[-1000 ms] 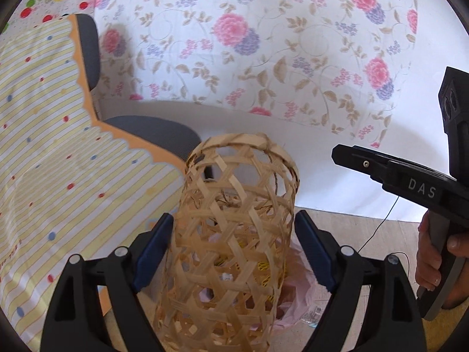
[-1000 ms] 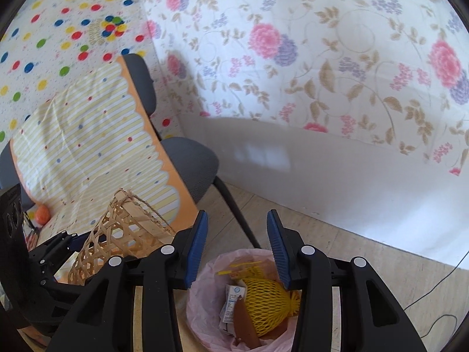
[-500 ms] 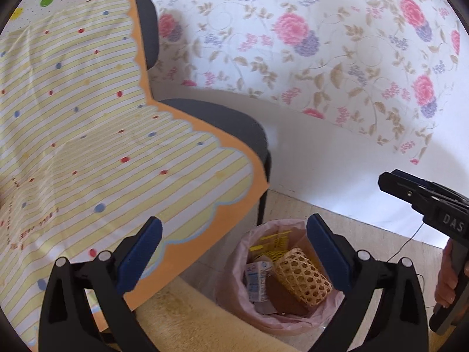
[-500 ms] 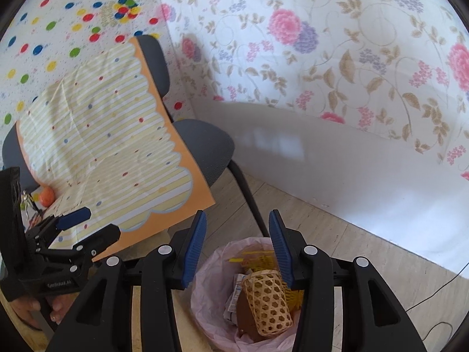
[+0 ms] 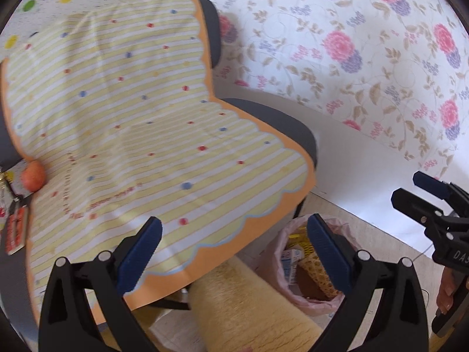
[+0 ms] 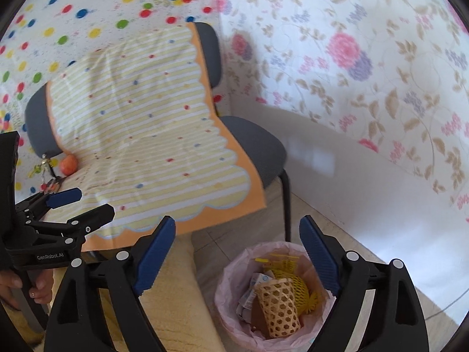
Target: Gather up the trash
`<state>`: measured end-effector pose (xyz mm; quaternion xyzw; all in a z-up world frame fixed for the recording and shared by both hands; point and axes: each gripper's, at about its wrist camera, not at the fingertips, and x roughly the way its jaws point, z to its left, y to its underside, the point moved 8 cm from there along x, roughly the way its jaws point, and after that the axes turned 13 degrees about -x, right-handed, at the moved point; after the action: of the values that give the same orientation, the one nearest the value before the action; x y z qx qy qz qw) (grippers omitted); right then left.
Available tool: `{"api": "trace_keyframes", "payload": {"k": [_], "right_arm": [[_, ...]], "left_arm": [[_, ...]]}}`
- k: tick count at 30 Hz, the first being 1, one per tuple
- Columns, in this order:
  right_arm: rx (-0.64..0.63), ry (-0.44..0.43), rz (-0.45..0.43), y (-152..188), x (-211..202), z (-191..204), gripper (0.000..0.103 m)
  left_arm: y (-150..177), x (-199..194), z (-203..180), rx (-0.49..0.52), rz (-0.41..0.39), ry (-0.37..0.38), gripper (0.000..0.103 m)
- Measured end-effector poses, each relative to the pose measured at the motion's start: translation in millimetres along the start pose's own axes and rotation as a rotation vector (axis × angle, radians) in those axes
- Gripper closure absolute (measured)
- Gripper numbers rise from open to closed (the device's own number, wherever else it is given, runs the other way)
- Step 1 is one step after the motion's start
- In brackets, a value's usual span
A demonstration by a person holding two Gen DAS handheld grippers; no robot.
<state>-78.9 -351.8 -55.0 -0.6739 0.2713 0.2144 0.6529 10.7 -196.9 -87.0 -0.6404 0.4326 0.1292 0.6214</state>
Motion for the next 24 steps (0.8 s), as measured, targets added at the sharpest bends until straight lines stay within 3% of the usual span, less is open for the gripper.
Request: {"api": "trace_keyframes", "payload": {"k": [13, 24], "right_arm": [[-0.177, -0.151, -0.065, -59.4, -7.7, 101.9, 0.012], [-0.186, -0.189, -0.053, -68.3, -6.1, 121.6, 0.011]], "left_arm": [[12.5, -72.0, 108.6, -0.164, -0.076, -0.265, 0.007], [22.4, -106.2, 174.7, -0.292, -0.110, -0.399, 0.007]]}}
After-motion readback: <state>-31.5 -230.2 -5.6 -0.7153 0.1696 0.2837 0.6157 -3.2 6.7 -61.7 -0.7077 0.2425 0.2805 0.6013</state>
